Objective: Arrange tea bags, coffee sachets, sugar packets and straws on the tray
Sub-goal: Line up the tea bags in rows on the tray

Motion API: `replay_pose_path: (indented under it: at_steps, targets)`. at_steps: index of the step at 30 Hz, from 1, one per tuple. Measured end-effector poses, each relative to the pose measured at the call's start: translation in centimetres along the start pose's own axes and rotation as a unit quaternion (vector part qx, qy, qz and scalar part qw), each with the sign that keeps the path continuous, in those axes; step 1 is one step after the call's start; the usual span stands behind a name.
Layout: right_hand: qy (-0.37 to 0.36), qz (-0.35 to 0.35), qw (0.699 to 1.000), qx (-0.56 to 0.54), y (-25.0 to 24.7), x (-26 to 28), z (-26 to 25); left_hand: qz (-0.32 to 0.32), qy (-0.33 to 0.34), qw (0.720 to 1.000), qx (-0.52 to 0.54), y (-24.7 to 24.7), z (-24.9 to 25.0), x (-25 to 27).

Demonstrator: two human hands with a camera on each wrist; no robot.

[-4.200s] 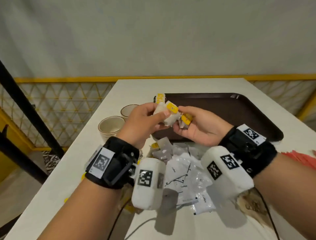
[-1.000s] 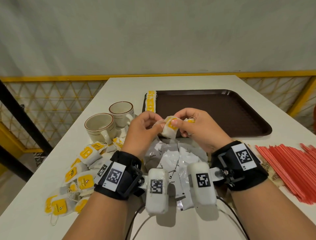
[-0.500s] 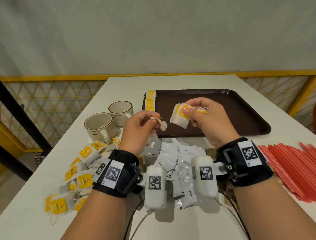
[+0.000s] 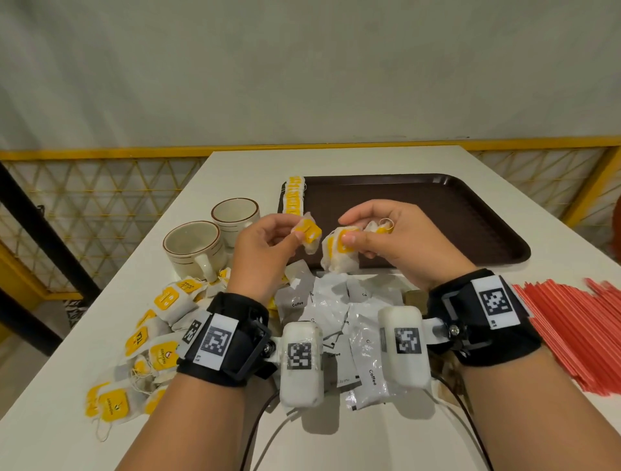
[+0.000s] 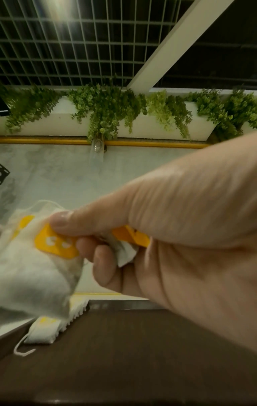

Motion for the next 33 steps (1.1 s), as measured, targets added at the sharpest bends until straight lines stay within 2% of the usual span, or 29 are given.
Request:
replay_pose_path:
  at_steps: [4, 8, 15, 23, 33]
  targets:
    - [-0.001, -0.004, 1.0, -0.008, 1.3, -0.1, 0.2, -0.05, -0.009, 0.999, 0.011, 1.4, 0.2, 0.4]
    - [0.004, 0.033, 0.999, -0.019, 0.9, -0.4, 1.0, -0.056, -0.007, 0.998, 0.023, 1.6, 0.5, 0.4]
    - [0.011, 0.026, 0.999, 0.025, 1.2, -0.2, 1.0, -0.073, -0.009, 0.996, 0.055, 1.9, 0.9, 0.7]
    - [0.033, 0.048, 0.996, -0.061, 0.7, -0.2, 1.5, -0.088, -0.017, 0.994, 0.06, 2.2, 0.2, 0.6]
    - [0.048, 0.07, 0.994, -0.066, 0.2, -0.4, 2.0, -0.026, -0.052, 0.997, 0.046, 1.0, -1.2, 0.0]
Point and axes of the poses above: each hand's wrist, its own x-axis away from the middle knuckle, its own y-axis out of the palm, z = x × y, the point moved 10 cm from there along -x, towards the middle knuckle, and after that the axes turned 1 degree about -z, right-handed, at the moved point
